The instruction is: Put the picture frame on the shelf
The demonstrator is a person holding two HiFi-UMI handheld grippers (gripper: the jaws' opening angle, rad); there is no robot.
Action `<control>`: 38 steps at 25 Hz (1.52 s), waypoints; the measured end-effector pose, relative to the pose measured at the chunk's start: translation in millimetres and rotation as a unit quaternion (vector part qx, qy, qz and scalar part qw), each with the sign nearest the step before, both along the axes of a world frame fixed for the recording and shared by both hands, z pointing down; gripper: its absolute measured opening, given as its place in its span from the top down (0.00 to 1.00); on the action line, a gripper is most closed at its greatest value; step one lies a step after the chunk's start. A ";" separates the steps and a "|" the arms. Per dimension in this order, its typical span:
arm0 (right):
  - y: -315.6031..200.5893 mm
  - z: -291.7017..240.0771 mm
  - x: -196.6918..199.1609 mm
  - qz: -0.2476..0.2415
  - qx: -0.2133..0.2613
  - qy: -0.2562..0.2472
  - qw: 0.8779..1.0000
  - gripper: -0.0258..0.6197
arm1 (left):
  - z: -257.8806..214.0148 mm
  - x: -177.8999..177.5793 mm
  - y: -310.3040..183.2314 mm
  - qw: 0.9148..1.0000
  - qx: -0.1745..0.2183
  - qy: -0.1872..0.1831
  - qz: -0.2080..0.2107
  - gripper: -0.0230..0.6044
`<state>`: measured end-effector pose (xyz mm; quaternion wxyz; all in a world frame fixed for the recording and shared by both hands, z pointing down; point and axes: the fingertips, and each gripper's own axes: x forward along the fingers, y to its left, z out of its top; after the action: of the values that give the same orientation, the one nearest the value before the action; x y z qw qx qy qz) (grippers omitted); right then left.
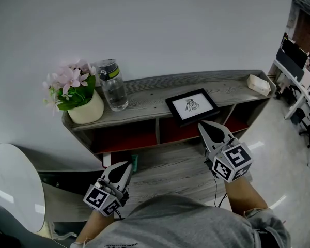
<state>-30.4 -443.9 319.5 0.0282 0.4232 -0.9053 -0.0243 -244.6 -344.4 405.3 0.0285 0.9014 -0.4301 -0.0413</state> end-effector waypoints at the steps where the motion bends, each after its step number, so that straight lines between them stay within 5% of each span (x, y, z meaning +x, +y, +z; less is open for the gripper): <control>1: -1.0 -0.4 -0.8 0.000 0.000 0.000 1.000 0.98 | -0.3 0.0 0.4 1.000 -0.001 0.001 0.000 0.95; 38: -42.7 -2.9 -3.6 0.020 -0.017 -0.013 1.000 0.98 | 7.6 -5.7 -3.1 1.000 -0.009 0.009 0.006 0.95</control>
<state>-34.0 -486.6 316.7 0.0238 0.4413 -0.8970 -0.0024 -250.3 -347.5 412.9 0.0410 0.9035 -0.4244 -0.0447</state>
